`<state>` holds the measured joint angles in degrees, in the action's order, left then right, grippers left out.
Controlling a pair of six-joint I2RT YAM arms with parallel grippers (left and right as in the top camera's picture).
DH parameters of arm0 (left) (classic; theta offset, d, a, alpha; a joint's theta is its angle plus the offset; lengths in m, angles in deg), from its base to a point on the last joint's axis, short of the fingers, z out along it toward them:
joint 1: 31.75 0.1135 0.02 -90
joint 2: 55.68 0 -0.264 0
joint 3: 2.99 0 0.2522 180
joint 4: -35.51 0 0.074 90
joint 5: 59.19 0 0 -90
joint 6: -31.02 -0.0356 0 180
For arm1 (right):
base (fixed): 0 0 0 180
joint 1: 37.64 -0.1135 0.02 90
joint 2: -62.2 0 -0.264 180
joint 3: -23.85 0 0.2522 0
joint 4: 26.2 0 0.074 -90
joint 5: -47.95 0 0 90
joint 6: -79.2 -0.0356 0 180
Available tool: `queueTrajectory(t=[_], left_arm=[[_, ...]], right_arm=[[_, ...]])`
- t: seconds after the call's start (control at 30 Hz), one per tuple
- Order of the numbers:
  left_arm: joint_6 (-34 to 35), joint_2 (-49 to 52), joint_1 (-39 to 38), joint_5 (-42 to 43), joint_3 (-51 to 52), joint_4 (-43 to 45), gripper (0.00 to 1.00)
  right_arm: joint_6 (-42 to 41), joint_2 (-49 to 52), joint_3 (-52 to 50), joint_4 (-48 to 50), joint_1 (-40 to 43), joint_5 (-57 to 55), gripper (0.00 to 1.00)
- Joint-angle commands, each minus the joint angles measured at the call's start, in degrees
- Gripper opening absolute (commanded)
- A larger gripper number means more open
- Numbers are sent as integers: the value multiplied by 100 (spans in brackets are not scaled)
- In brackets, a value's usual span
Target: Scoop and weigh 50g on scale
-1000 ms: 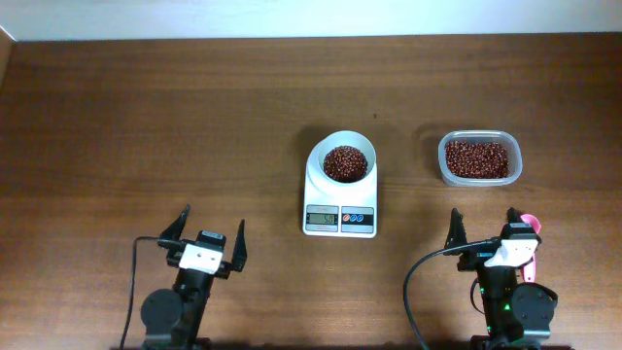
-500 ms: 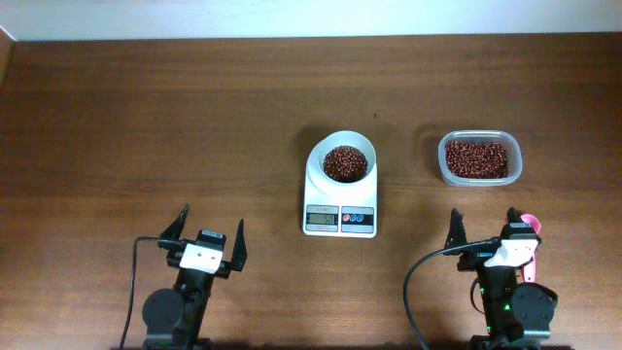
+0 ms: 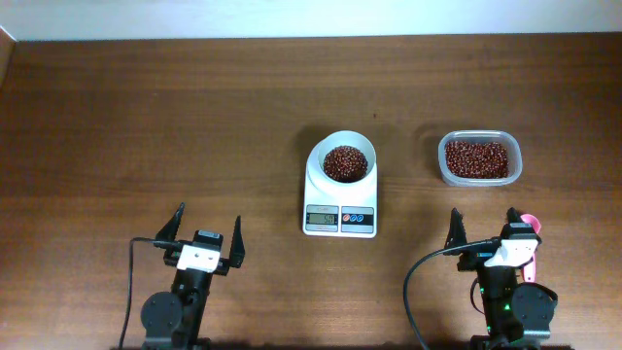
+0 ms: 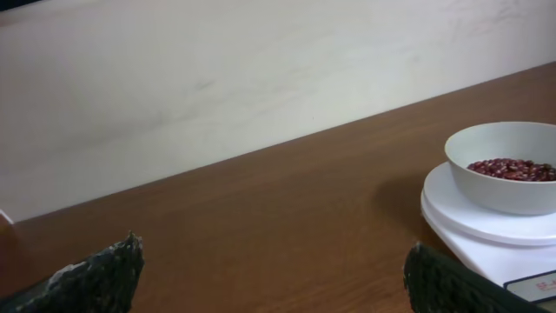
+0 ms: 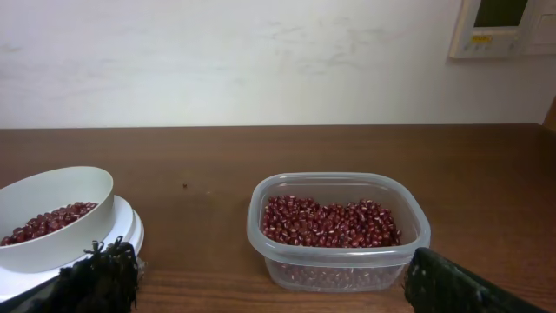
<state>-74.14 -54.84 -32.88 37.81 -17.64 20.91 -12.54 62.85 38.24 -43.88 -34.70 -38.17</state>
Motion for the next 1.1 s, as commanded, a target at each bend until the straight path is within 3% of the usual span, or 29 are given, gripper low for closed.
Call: queueTrajectory(t=[0.0,0.13,0.27,1.07], left_arm=[[81,-55,-22,-90,35,17,99],[1001,-55,-22,-737,35,22,99],[997,-55,-22,-767,35,-393,99],[997,-33,-22,-767,35,-396,99]], right_arm=[[-61,-39,-31,-39,-31,-52,99],[-61,-39,-31,-39,-31,-52,99],[-61,-39,-31,-39,-31,-52,99],[-61,-39,-31,-39,-31,-52,99]])
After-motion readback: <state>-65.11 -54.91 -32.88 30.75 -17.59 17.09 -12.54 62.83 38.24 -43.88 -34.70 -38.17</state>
